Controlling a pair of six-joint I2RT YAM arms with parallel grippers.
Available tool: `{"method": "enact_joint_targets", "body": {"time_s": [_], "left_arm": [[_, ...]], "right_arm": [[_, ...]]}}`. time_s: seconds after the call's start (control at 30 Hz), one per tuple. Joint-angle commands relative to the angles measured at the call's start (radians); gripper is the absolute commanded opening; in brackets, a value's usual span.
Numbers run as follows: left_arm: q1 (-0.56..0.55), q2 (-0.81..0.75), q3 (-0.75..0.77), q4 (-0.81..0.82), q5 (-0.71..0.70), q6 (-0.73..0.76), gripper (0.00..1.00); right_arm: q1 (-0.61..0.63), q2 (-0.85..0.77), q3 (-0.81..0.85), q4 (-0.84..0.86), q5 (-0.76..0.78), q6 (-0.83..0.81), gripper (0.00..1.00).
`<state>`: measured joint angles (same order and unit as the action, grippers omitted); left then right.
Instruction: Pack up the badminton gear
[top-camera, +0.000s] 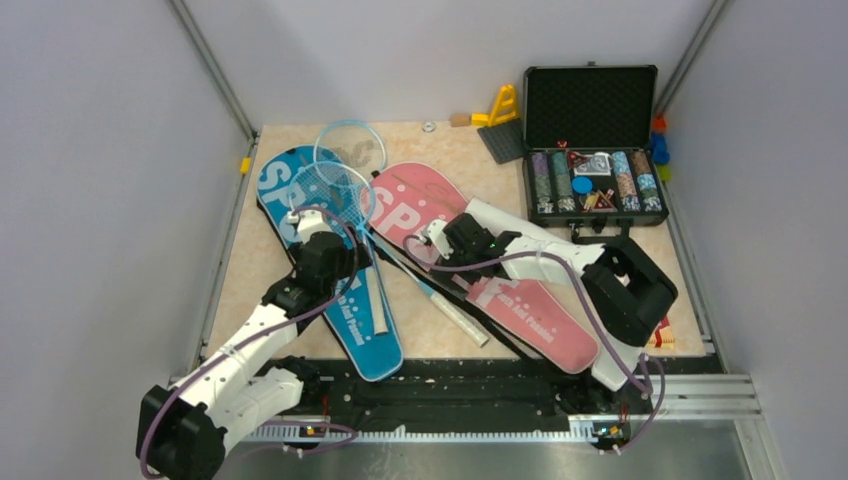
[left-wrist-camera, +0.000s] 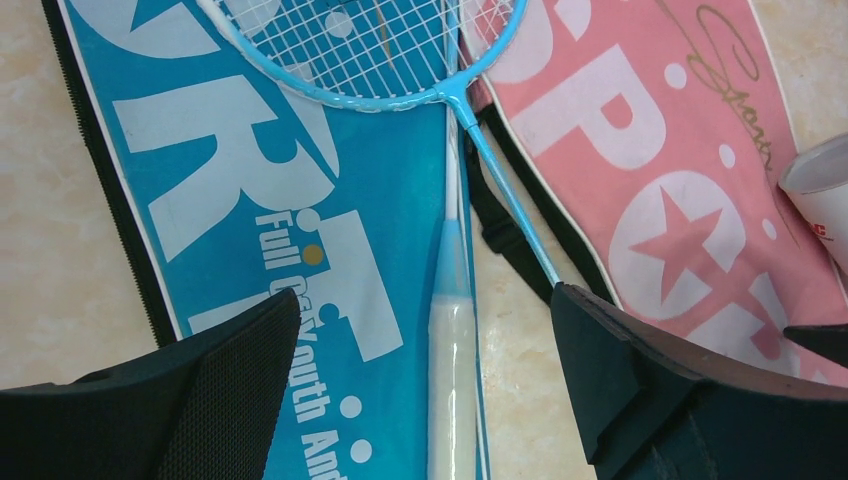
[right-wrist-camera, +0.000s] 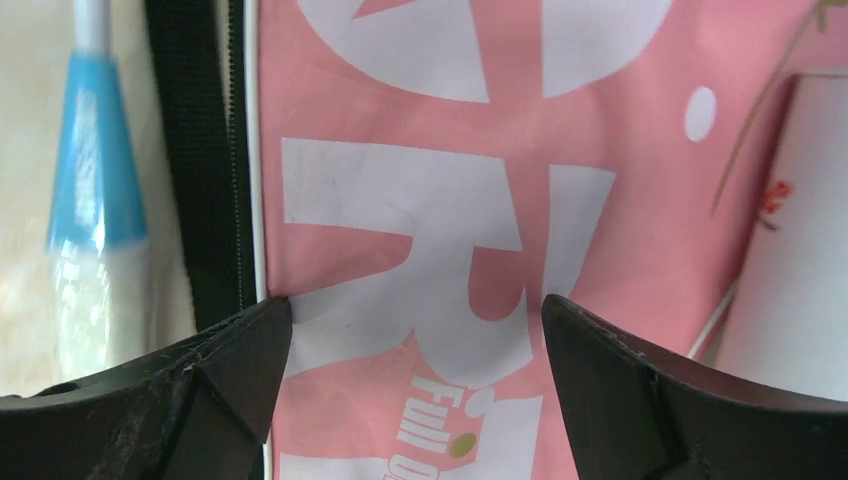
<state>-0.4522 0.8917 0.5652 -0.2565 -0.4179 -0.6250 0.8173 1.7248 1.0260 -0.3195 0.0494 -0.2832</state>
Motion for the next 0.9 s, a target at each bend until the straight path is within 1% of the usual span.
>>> {"method": "enact_joint_targets", "body": {"time_s": [0.0,0.07,0.2,0.3,0.4,0.5,0.63,0.7,0.8,0.87], "left_arm": [[0.003,0.007,0.029,0.012,-0.050,0.011,0.99],[0.004,0.004,0.037,-0.008,-0.074,0.007,0.99],[0.009,-0.006,0.039,-0.027,-0.115,-0.012,0.99],[0.016,-0.002,0.043,-0.037,-0.134,-0.035,0.99],[0.041,0.016,0.059,-0.082,-0.174,-0.087,0.99],[0.127,0.027,0.076,-0.161,-0.190,-0.148,0.99],[0.321,0.019,0.037,-0.187,-0.067,-0.204,0.99],[0.385,0.014,0.005,-0.183,-0.041,-0.230,0.99],[0.444,0.013,-0.046,-0.151,-0.012,-0.254,0.99],[0.503,0.017,-0.086,-0.093,0.027,-0.253,0.99]], "right_arm": [[-0.010,0.085,0.024,0.094,0.311,0.155,0.98],[-0.051,0.075,0.043,0.099,0.343,0.237,0.97],[-0.153,0.058,0.059,0.077,0.376,0.458,0.96],[-0.200,0.078,0.086,0.030,0.412,0.562,0.96],[-0.204,0.065,0.099,0.052,0.403,0.567,0.97],[-0.204,0.016,0.101,0.108,0.329,0.536,0.97],[-0.201,-0.063,0.094,0.217,0.122,0.493,0.97],[-0.192,-0.089,0.082,0.268,0.018,0.493,0.97],[-0.168,-0.109,0.066,0.334,-0.042,0.489,0.98],[-0.156,-0.114,0.048,0.385,-0.074,0.489,0.98]]}}
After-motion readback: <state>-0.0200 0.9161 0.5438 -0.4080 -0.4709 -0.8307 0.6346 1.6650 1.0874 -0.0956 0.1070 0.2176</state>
